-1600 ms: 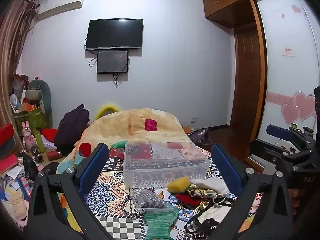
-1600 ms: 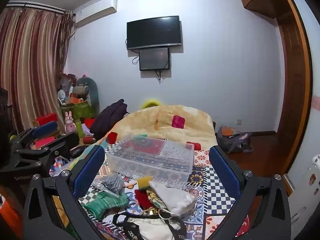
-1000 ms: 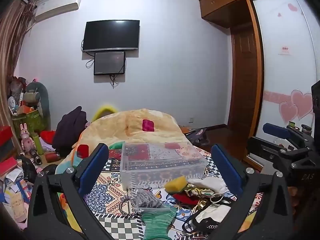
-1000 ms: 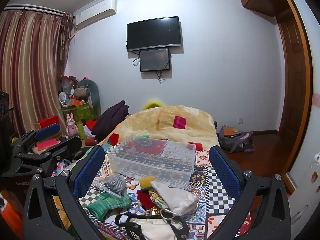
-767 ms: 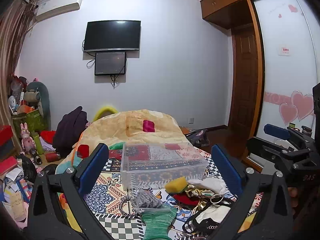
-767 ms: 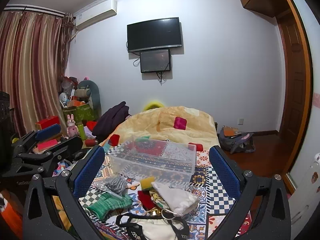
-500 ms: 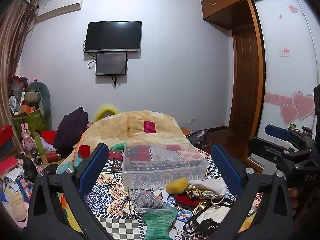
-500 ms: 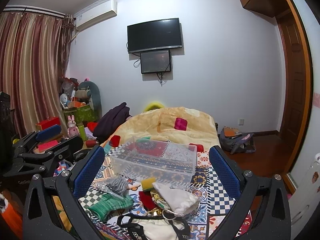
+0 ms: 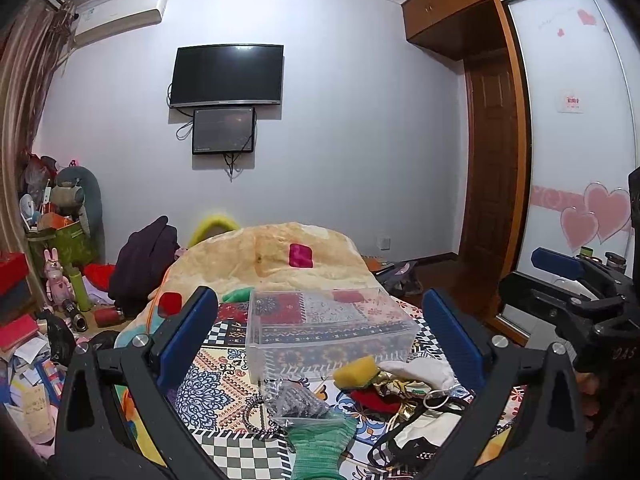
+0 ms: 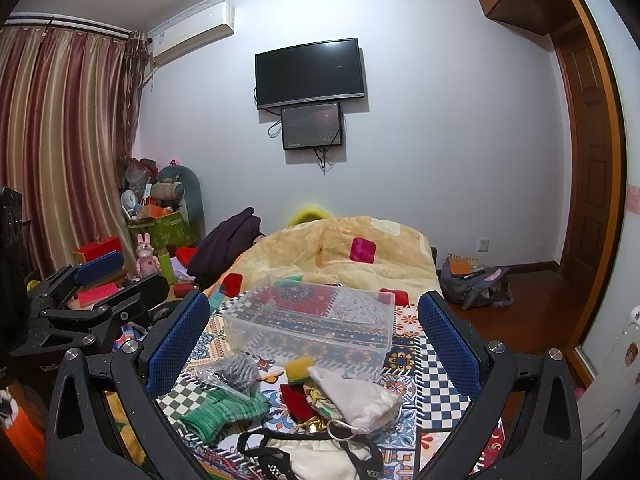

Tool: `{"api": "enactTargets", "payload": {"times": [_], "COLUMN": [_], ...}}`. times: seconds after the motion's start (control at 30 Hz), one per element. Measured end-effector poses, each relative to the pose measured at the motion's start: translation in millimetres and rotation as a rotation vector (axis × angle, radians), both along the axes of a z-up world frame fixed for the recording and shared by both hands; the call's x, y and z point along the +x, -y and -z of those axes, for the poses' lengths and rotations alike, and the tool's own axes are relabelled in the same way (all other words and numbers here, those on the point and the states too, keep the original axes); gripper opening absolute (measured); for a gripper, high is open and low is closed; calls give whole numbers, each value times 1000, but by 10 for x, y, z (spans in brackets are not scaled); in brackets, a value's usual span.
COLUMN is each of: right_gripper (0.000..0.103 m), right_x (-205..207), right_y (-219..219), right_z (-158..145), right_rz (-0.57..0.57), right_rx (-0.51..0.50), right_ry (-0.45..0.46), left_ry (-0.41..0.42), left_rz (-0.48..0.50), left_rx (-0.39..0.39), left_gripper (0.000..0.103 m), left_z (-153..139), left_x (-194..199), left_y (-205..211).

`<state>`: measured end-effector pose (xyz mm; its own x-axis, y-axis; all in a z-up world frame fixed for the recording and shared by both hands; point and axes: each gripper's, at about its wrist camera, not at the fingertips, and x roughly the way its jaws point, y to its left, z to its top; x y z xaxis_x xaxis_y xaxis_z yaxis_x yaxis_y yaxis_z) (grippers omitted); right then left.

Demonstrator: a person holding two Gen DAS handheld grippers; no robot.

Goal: Organize soft objects

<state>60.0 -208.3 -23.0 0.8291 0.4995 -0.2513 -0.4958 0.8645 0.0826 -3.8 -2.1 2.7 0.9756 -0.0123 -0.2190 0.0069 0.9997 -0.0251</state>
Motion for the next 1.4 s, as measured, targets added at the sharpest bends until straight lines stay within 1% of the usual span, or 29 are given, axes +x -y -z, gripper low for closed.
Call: {"api": "enactTargets", "payload": {"times": [1.4], "right_gripper": [103], "right_x": [-20], "right_y": [-27], "right_z": [-1], "right_rz": [-5], "right_rx": [12], "right_ry": [-1], "left_ry": [0], "left_rz": [2], "left_rx": [4], "left_gripper": [103], "left_z": [8], "left_x": [-1], "left_y": [37]}}
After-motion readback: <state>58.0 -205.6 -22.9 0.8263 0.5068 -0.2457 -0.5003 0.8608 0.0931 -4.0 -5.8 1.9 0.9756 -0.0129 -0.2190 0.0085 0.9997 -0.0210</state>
